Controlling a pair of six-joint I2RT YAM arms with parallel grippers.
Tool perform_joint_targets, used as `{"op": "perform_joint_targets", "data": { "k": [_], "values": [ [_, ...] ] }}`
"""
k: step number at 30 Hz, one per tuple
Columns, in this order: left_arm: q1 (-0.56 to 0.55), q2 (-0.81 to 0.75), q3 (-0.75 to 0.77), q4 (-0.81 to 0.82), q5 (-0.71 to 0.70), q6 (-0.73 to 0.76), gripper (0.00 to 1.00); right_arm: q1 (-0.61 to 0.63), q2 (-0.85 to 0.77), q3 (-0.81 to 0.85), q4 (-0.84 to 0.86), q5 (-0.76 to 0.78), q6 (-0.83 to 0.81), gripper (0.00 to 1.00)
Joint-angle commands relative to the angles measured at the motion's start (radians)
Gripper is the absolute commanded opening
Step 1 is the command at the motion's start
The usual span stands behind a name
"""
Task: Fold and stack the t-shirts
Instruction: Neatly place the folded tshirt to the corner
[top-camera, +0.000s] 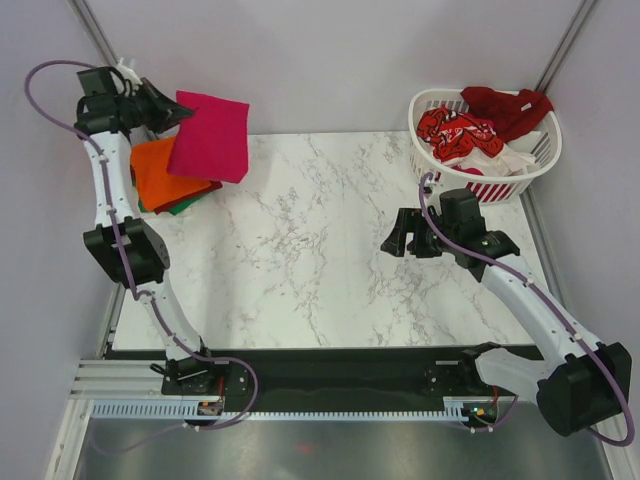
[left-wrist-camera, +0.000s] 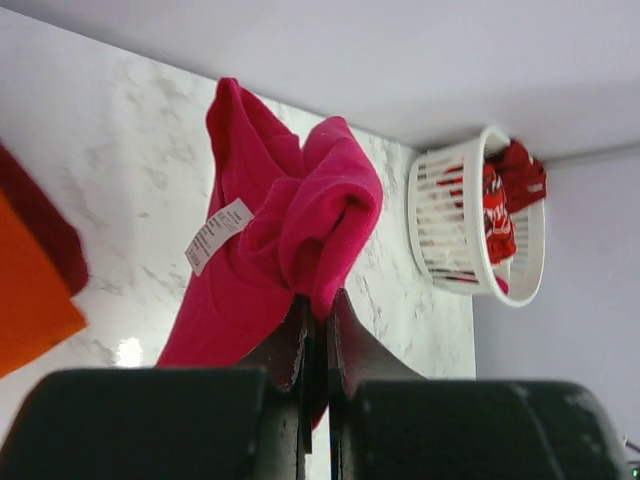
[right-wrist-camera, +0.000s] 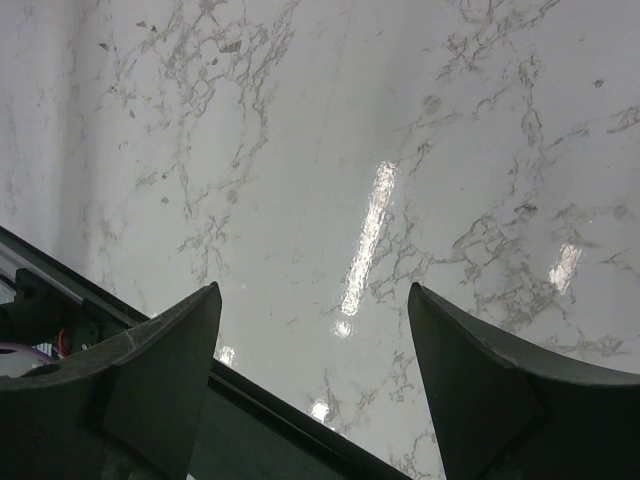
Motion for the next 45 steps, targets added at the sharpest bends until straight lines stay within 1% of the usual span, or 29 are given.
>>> {"op": "perform_joint_targets", "data": {
  "k": [1,4,5,6,9,10,12,14,15,17,18,19,21,23,24,26,27,29,30,31,32,33,34,35,36,37,38,40,45],
  "values": [
    [0.118,0.025,0.061,-0.015,0.043,-0.099,0.02,0.004,0.012,-0.015,0.037,-0.01,-0.013,0.84],
    [0.193,0.056,0.057,-0.005,-0.018,-0.07,0.02,0.007,0.024,-0.029,0.043,0.0,-0.014,0.84],
    [0.219,0.089,0.057,-0.005,-0.042,-0.046,0.02,0.009,0.029,-0.035,0.043,0.002,-0.014,0.84],
    [0.237,0.111,0.054,-0.007,-0.064,-0.046,0.02,0.01,0.032,-0.038,0.043,0.003,-0.014,0.84],
    [0.302,0.206,0.009,-0.007,-0.067,-0.076,0.02,0.015,0.043,-0.038,0.043,0.014,-0.016,0.84],
    [0.313,0.226,-0.028,-0.005,-0.105,-0.078,0.02,0.015,0.046,-0.037,0.043,0.016,-0.016,0.84],
    [0.325,0.302,-0.038,-0.007,-0.122,-0.051,0.04,0.013,0.051,-0.029,0.04,0.019,-0.017,0.84],
    [0.331,0.342,-0.038,-0.01,-0.119,-0.044,0.13,0.015,0.058,-0.026,0.034,0.022,-0.017,0.84],
    [0.336,0.359,-0.041,-0.012,-0.13,-0.041,0.23,0.016,0.061,-0.023,0.033,0.026,-0.019,0.85],
    [0.339,0.376,-0.05,-0.018,-0.21,-0.035,0.37,0.018,0.067,-0.02,0.028,0.027,-0.019,0.84],
    [0.345,0.376,-0.054,-0.019,-0.258,-0.035,0.49,0.02,0.072,-0.015,0.025,0.027,-0.02,0.84],
    [0.352,0.373,-0.053,-0.024,-0.282,-0.033,0.52,0.021,0.072,-0.012,0.021,0.028,-0.019,0.84],
    [0.375,0.359,-0.058,-0.033,-0.363,-0.032,0.6,0.021,0.066,-0.014,0.017,0.034,-0.02,0.85],
    [0.398,0.332,-0.061,-0.061,-0.424,-0.038,0.6,0.024,0.066,-0.015,0.016,0.033,-0.019,0.85],
    [0.427,0.32,-0.064,-0.068,-0.467,-0.041,0.62,0.026,0.066,-0.015,0.016,0.031,-0.017,0.85],
    [0.452,0.289,-0.076,-0.088,-0.491,-0.043,0.62,0.03,0.067,-0.014,0.017,0.025,-0.019,0.85],
    [0.484,0.277,-0.082,-0.099,-0.533,-0.047,0.62,0.035,0.069,-0.012,0.017,0.025,-0.019,0.85],
    [0.519,0.231,-0.094,-0.128,-0.573,-0.064,0.62,0.043,0.067,-0.006,0.017,0.02,-0.02,0.85],
    [0.53,0.212,-0.102,-0.14,-0.637,-0.076,0.63,0.047,0.066,-0.005,0.016,0.017,-0.02,0.85],
    [0.541,0.188,-0.101,-0.153,-0.67,-0.086,0.63,0.053,0.063,-0.003,0.014,0.017,-0.02,0.85],
    [0.564,0.163,-0.105,-0.181,-0.714,-0.128,0.64,0.058,0.057,-0.003,0.014,0.016,-0.02,0.85],
    [0.581,0.104,-0.117,-0.191,-0.762,-0.16,0.73,0.062,0.052,-0.003,0.013,0.017,-0.019,0.85],
    [0.605,0.077,-0.164,-0.191,-0.75,-0.196,0.77,0.07,0.048,-0.005,0.011,0.014,-0.017,0.85],
    [0.663,0.051,-0.194,-0.177,-0.716,-0.264,0.78,0.075,0.038,-0.011,0.013,0.017,-0.019,0.85],
    [0.691,-0.014,-0.227,-0.156,-0.666,-0.282,0.79,0.078,0.034,-0.015,0.013,0.019,-0.019,0.85],
    [0.713,-0.038,-0.275,-0.139,-0.65,-0.288,0.8,0.082,0.029,-0.018,0.014,0.02,-0.019,0.85],
    [0.742,-0.058,-0.275,-0.139,-0.644,-0.279,0.81,0.086,0.023,-0.028,0.017,0.022,-0.019,0.85],
    [0.76,-0.105,-0.28,-0.14,-0.639,-0.279,0.83,0.092,0.017,-0.037,0.03,0.023,-0.02,0.86],
    [0.759,-0.214,-0.33,-0.131,-0.618,-0.313,0.85,0.121,0.015,-0.038,0.034,0.011,-0.02,0.86]
  ]
}}
